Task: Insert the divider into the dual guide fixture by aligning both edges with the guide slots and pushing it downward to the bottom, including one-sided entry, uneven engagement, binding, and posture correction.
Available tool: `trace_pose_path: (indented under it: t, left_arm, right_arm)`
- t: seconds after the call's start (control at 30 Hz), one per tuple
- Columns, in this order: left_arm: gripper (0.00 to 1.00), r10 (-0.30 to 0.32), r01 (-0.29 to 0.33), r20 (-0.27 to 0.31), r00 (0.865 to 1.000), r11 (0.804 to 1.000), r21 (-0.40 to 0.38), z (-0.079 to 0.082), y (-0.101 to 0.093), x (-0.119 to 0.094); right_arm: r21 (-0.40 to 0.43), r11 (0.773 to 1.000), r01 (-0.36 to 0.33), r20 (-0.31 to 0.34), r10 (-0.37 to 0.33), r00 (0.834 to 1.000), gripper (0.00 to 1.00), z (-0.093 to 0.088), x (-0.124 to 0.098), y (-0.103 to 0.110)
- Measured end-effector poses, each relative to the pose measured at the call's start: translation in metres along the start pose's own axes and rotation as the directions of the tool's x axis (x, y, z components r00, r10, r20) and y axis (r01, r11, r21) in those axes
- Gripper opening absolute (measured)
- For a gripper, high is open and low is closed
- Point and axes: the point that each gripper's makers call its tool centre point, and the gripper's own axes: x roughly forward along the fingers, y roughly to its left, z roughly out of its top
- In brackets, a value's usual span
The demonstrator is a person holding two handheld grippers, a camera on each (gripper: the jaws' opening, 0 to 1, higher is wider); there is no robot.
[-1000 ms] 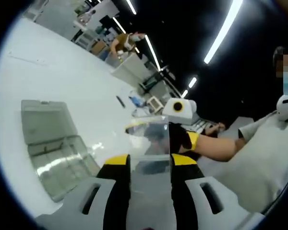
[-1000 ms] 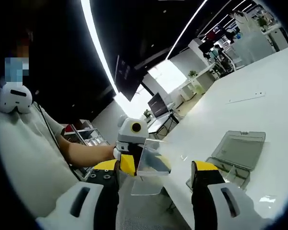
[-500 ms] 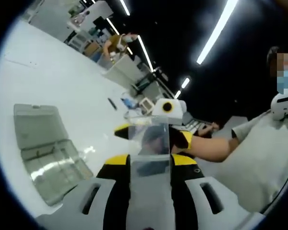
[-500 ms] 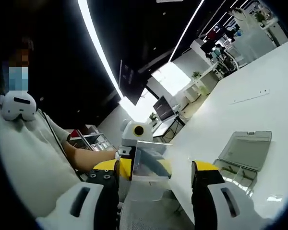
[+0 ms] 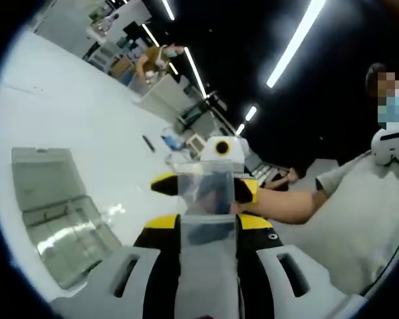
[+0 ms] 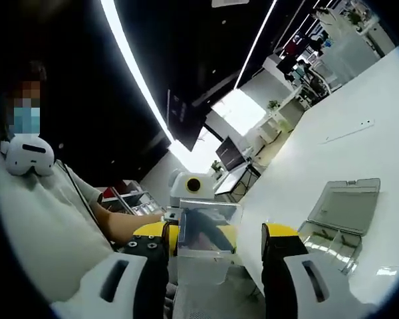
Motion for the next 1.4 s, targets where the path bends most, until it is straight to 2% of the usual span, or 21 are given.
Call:
trace_pose_path:
  t: [0.7, 1.0, 1.17, 1.4]
  left_arm:
    - [0.30, -0.009, 0.009, -0.006, 1.000, 1.000, -0.003, -0.0010, -0.0004, 0.0042]
    - [0.30, -0.014, 0.014, -0.011, 1.000, 1.000, -0.006, -0.0028, -0.0006, 0.0052]
    - [0.30, -0.015, 0.015, -0.011, 1.000, 1.000, -0.010, -0.0038, -0.0002, 0.0051]
    - [0.30, -0.018, 0.018, -0.008, 1.000, 1.000, -0.012, -0.0041, -0.0006, 0.0057]
  right_arm:
    - [0.041, 0.999, -0.025, 0.017, 0.025, 1.000, 0.40, 0.0003, -0.0006, 0.0020]
    - [0.050, 0.998, -0.042, 0.038, 0.040, 0.998, 0.40, 0.0034, -0.0005, 0.0056]
    - [0.048, 0.998, -0.042, 0.039, 0.041, 0.998, 0.36, 0.0046, -0.0005, 0.0050]
    - [0.055, 0.997, -0.045, 0.037, 0.043, 0.998, 0.35, 0.0030, 0.0004, 0.0062]
